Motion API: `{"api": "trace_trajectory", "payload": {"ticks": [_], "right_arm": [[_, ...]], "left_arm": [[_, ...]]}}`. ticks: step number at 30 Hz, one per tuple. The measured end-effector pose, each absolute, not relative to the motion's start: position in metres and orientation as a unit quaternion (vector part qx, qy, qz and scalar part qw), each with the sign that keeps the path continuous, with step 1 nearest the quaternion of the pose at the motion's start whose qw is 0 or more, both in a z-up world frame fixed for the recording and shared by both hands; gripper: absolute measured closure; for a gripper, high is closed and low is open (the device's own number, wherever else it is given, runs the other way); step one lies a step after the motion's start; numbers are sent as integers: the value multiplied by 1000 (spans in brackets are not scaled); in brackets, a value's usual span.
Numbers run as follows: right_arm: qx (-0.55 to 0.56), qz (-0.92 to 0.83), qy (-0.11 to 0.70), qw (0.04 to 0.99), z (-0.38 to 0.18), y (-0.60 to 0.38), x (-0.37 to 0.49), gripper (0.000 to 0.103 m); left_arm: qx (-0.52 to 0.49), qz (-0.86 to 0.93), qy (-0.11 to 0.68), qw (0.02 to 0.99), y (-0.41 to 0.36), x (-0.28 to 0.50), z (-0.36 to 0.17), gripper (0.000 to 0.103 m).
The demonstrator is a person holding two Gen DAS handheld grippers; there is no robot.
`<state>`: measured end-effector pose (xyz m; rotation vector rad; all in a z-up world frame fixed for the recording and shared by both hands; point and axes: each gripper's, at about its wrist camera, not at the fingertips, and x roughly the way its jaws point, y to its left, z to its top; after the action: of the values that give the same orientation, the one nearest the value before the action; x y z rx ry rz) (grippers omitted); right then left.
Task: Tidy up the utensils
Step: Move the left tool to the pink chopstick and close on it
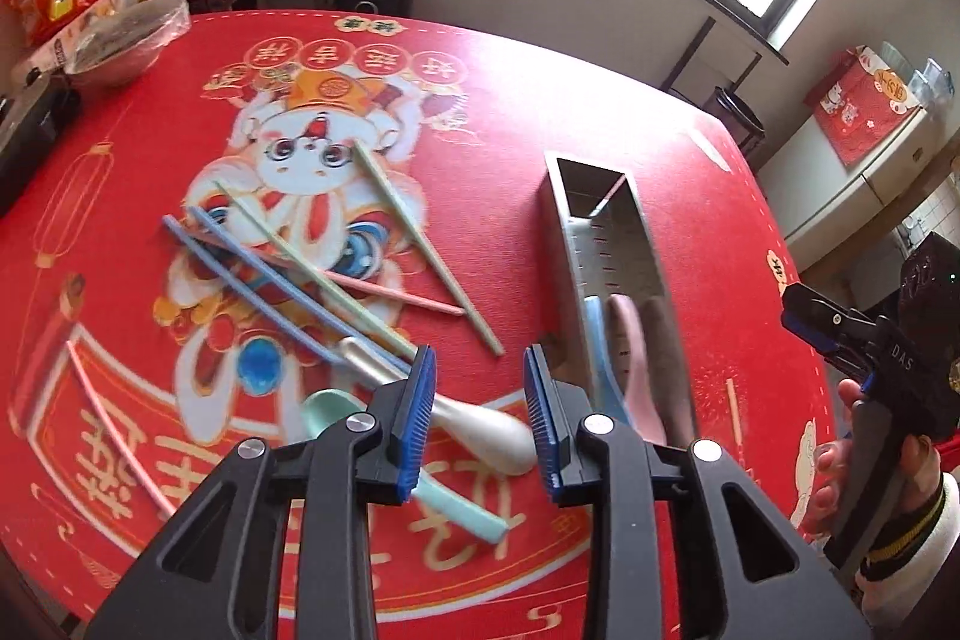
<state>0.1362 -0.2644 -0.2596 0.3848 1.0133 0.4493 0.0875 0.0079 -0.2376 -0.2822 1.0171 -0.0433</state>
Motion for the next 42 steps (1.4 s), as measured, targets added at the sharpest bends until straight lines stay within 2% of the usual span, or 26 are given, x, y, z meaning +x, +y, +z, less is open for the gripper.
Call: {"api": "trace_trajectory", "payload": {"ticks": [10,17,24,32,42], "right_arm": [[101,227,488,837,-253,-168,109,13],[68,225,514,825,-260,-125,94,12],[72,198,533,819,-268,-119,85,12],[89,181,531,823,-267,-133,81,12],[100,164,535,823,-270,-144,79,12]], "left_arm": [[-201,75,511,832,141,22,-271,73],[-271,105,533,794,191,4,-314,73],[-290,128,536,782,217,13,-334,74],[-234,101,544,800,202,32,-338,77],[-114,62,556,821,157,49,-337,78]]}}
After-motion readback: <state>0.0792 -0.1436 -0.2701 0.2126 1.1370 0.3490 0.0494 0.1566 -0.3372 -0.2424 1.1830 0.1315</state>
